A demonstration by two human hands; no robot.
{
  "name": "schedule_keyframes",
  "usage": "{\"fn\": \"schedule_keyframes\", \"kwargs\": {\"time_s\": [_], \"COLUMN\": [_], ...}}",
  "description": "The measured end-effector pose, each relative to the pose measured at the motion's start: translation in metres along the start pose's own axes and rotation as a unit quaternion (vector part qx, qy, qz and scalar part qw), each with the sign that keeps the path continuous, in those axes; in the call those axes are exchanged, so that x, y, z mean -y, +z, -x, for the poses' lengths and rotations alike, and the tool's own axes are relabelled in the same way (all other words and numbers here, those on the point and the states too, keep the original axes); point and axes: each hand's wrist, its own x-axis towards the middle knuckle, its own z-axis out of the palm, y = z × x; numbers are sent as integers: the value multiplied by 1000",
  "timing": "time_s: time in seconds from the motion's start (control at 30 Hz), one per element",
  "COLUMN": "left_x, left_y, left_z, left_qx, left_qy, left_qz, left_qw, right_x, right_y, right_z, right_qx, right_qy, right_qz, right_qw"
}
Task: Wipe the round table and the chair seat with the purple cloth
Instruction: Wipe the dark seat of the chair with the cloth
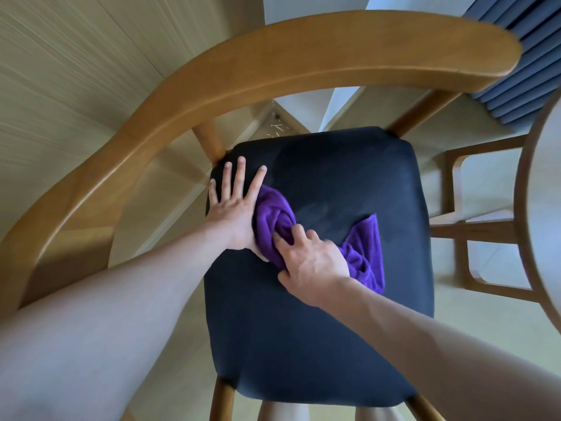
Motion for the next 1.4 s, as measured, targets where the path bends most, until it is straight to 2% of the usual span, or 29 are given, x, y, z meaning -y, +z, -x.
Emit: {"fn": "schedule_keyframes", "kwargs": {"time_s": [0.1,0.23,0.3,0.37,0.43,0.5,0.57,0.6,0.67,0.77,0.8,0.87,0.93,1.03,1.1,1.17,1.27,1.33,1.4], "left_x": [0,1,2,3,3,2,2,2,2,2,2,3,5,7,8,7,7,6,5], "left_y": [-1,3,4,4,4,4,5,4,3,3,4,6,7,8,9,9,9,9,8], "left_z": [0,-2,-3,-3,-2,-3,-2,-2,-1,-2,-3,-4,-6,-7,-8,-8,-9,-8,-7], "left_qx": [3,-4,-8,-8,-9,-14,-19,-20,-14,-10,-12,-17,-20,-26,-26,-27,-23,-22,-25], "left_qy": [-5,-9,-8,-6,-7,-5,-1,0,1,2,3,5,9,15,15,11,9,4,2], "left_qz": [-6,-22,-21,-18,-15,-11,-13,-13,-9,-14,-14,-9,-8,-8,-12,-15,-8,-14,-20], "left_qw": [1000,1000,1000,1000,1000,1000,1000,1000,1000,1000,1000,1000,1000,1000,999,999,1000,1000,999], "right_x": [-33,-94,-93,-67,-32,-4,-3,-13,-40,-84,-87,-72,-41,-5,-6,-21,-61,-85,-81], "right_y": [-11,-24,-19,-14,-6,7,13,9,1,-8,-7,-3,2,16,20,13,0,-6,-1], "right_z": [-8,-6,-5,-6,-1,12,22,20,13,13,14,12,13,25,32,28,19,21,22], "right_qx": [-25,-98,-124,-124,-96,-35,10,4,-43,-120,-133,-123,-101,-21,35,33,-36,-70,-87], "right_qy": [-17,136,215,254,206,74,-29,-40,21,201,249,290,262,97,6,-26,48,146,216], "right_qz": [20,-59,-103,-121,-130,-84,-34,-26,-31,-107,-127,-125,-116,-79,-54,-25,4,-31,-67], "right_qw": [999,984,963,952,965,993,999,999,998,966,951,941,953,992,998,999,998,986,970]}}
